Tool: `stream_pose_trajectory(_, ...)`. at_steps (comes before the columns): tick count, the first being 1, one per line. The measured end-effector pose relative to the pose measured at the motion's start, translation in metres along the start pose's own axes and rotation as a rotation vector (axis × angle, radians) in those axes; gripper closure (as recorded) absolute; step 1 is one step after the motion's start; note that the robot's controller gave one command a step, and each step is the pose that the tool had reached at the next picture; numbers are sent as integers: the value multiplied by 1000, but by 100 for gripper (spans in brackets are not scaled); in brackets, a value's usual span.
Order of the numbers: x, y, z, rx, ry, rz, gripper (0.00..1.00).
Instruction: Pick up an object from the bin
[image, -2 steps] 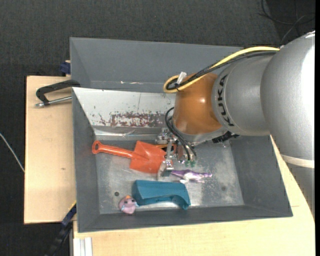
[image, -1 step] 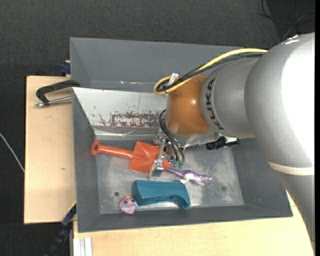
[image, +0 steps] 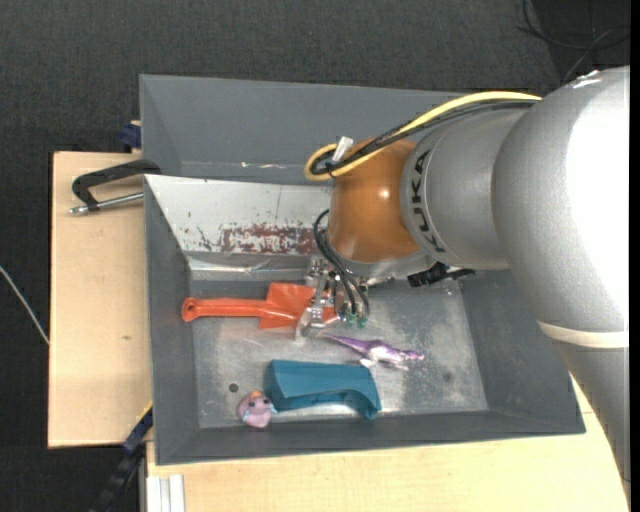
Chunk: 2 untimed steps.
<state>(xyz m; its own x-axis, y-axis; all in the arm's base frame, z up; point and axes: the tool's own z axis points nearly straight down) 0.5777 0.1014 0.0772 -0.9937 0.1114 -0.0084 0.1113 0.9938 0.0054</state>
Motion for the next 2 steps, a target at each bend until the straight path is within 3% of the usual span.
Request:
stream_pose_trajectory(1, 0, 0, 0, 0, 0, 0, 100)
stream_pose_trajectory(2, 17, 13, -191, 2, 2, 5, 100)
